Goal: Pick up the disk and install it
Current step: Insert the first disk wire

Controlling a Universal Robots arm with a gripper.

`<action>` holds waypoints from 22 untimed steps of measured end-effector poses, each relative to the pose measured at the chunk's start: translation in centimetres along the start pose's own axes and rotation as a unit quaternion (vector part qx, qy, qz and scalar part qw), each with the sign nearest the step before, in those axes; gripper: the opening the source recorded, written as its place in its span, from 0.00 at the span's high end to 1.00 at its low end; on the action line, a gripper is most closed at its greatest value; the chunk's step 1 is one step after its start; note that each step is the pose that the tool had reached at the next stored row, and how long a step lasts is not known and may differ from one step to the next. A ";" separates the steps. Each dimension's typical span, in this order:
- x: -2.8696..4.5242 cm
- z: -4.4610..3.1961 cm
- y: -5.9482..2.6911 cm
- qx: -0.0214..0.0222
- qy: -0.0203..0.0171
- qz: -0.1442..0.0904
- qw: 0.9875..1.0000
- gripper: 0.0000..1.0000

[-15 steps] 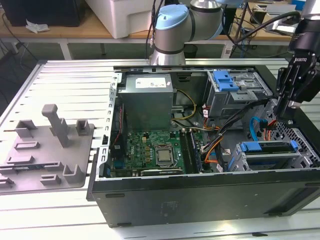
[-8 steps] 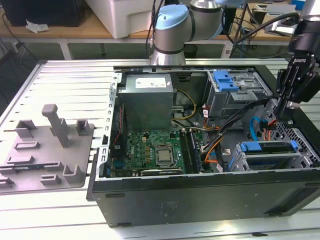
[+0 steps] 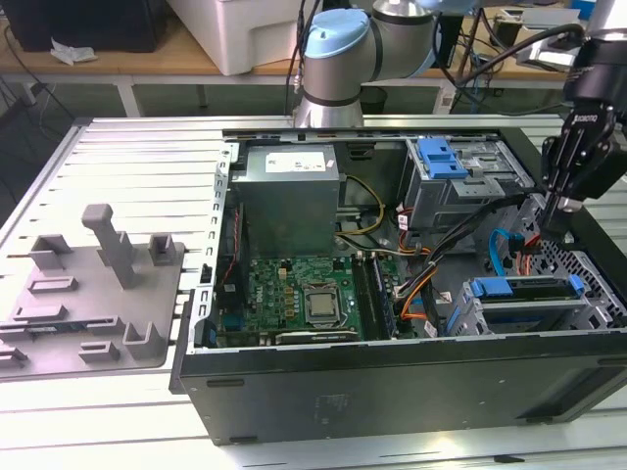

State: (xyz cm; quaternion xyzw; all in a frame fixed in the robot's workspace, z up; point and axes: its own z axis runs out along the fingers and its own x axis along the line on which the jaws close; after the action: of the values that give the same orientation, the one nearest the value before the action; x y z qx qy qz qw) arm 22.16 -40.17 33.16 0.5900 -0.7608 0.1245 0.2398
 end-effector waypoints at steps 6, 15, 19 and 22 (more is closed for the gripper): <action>-1.03 -0.50 1.04 0.002 0.003 -0.002 1.000 0.83; -0.90 -0.41 1.52 0.013 0.003 -0.020 1.000 0.83; -0.23 -0.52 2.46 0.017 -0.015 -0.024 0.999 0.83; 0.31 -0.84 2.92 0.018 -0.039 -0.027 0.999 0.83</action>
State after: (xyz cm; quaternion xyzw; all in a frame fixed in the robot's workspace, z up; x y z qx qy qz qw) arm 19.49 -39.23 34.31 0.6188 -0.7511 0.1084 0.2027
